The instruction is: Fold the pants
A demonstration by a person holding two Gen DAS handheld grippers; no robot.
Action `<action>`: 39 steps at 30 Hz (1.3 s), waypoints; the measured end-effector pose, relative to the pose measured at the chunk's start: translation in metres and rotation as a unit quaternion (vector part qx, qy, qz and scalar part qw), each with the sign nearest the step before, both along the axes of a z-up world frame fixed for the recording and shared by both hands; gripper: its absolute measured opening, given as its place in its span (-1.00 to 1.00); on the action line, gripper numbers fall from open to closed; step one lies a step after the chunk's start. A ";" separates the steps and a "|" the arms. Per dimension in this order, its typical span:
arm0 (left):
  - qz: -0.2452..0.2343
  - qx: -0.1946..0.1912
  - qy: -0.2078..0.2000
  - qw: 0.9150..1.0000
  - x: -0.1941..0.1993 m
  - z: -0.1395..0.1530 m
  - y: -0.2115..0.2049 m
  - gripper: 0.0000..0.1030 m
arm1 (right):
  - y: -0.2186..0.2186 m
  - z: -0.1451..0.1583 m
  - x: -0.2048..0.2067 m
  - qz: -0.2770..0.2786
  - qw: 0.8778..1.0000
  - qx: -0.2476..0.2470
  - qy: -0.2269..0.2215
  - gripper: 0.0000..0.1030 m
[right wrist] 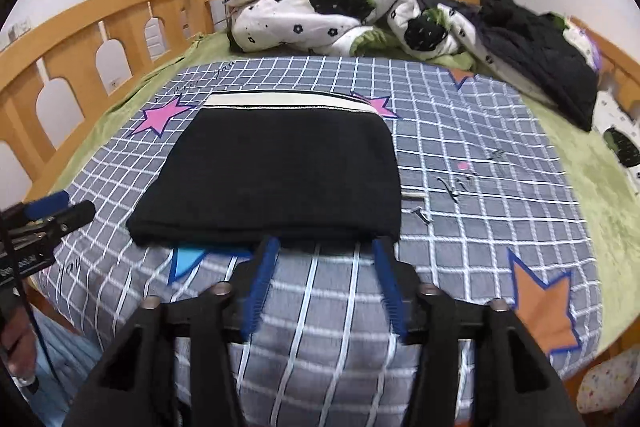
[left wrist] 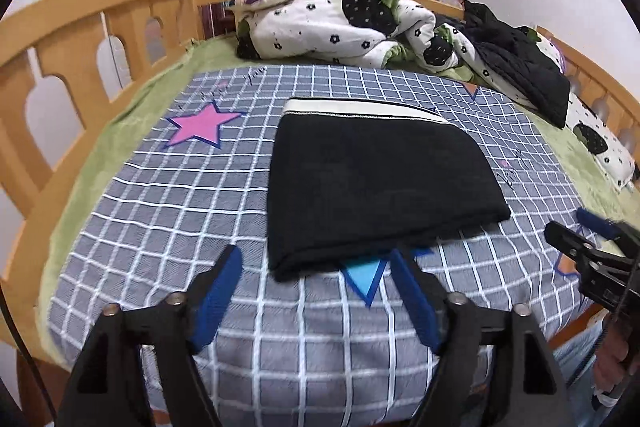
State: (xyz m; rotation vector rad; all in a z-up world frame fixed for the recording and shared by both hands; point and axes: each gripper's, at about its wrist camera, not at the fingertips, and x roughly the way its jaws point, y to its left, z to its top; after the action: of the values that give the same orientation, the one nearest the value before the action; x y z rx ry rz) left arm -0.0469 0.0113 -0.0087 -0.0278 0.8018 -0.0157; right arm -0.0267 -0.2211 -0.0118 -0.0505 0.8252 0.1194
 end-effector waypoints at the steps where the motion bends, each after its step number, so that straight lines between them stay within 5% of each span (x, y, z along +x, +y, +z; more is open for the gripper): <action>1: 0.006 0.005 -0.009 1.000 -0.010 0.002 0.001 0.56 | 0.000 0.003 -0.009 -0.001 1.000 0.000 -0.011 0.66; 2: 0.009 0.007 -0.012 1.000 -0.014 0.002 0.001 0.62 | -0.001 0.006 -0.018 -0.003 1.000 0.004 -0.022 0.81; 14: 0.014 0.001 -0.029 0.999 -0.040 0.010 0.001 0.64 | -0.007 0.003 -0.059 -0.033 0.999 0.004 -0.021 0.81; 39: 0.027 0.002 -0.018 0.999 -0.037 -0.001 0.003 0.64 | -0.012 0.007 -0.062 -0.042 0.999 0.003 -0.029 0.81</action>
State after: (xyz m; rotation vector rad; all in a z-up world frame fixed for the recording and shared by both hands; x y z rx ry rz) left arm -0.0839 0.0146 -0.0098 -0.0444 0.7652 0.0367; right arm -0.0890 -0.2334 -0.0049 -0.0141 0.7688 0.0418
